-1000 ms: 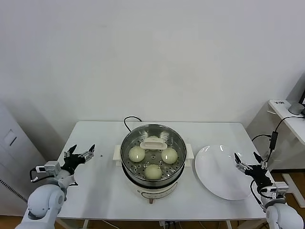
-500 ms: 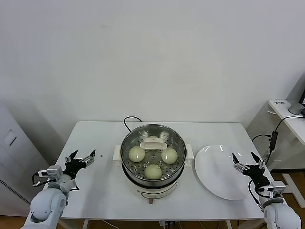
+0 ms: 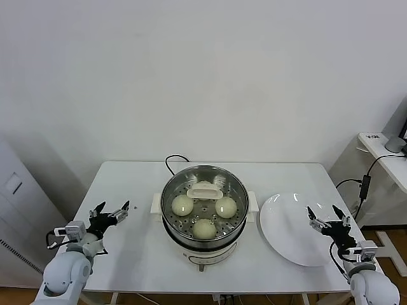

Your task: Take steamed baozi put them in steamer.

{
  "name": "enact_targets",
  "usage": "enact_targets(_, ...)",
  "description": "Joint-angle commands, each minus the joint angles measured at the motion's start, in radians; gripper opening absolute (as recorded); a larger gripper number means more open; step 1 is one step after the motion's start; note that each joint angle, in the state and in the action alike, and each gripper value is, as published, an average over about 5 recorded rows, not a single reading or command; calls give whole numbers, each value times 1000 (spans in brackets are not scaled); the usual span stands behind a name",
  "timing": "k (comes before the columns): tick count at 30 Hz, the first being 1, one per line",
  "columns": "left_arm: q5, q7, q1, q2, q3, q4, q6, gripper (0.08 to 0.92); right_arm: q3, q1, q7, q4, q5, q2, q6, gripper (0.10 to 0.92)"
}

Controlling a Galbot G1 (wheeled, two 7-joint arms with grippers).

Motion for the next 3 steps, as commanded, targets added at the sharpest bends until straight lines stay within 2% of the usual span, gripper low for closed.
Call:
enact_targets(1,3,-1,-1,-4,0,6,-1,823,-10,-2,1,-4,-7,-1,-15,823)
enact_targets(3,3,-1,-1,-4,0,6,-1,823,-10,-2,2,-5,-7,-1,-16,823)
